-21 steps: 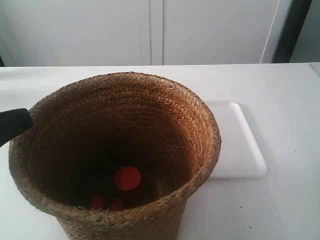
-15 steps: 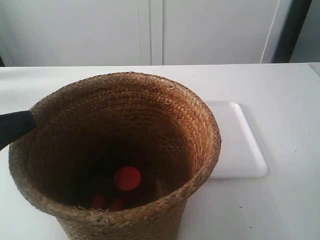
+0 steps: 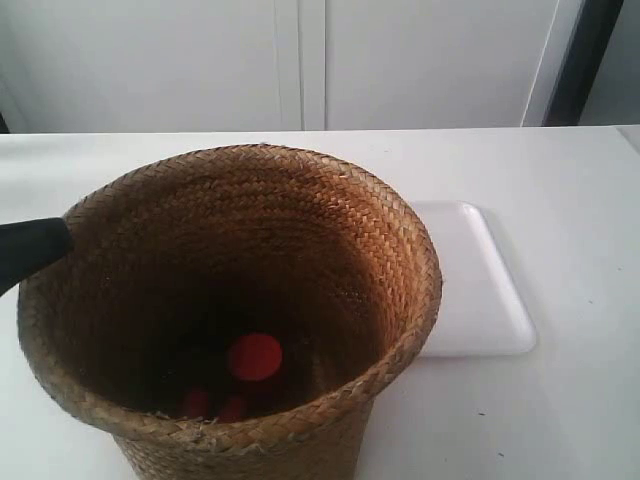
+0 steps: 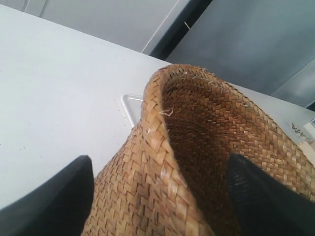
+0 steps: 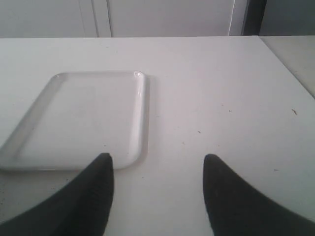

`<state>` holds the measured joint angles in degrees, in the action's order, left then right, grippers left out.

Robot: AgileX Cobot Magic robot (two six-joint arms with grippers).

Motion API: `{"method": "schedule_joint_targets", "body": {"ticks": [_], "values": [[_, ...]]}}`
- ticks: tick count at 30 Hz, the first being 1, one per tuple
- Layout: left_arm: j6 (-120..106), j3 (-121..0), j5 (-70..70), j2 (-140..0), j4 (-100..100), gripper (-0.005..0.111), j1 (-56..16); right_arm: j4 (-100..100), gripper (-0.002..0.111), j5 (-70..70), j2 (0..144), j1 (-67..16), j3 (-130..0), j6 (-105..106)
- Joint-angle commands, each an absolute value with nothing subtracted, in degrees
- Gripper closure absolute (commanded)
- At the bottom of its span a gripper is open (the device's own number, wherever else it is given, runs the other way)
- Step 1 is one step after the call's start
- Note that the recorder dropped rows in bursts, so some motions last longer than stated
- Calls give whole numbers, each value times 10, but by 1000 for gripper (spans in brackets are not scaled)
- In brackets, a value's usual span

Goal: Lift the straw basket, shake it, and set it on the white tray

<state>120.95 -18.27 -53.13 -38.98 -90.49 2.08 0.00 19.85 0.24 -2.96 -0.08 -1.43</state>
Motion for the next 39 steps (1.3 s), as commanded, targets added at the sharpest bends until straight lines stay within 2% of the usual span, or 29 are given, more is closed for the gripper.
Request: {"method": "schedule_joint_targets", "body": {"ticks": [1, 25, 33, 39], "values": [[1211, -186, -532, -388, -900, 30, 20, -6, 56, 197, 0, -29, 0, -13], [1176, -201, -533, -408, -837, 30, 20, -24, 56, 128, 0, -29, 0, -13], [1078, -250, -509, -408, -858, 42, 19, -21, 56, 127, 0, -29, 0, -13], [1159, -282, -493, -420, -999, 42, -19, -21, 56, 127, 0, -29, 0, -13]]}}
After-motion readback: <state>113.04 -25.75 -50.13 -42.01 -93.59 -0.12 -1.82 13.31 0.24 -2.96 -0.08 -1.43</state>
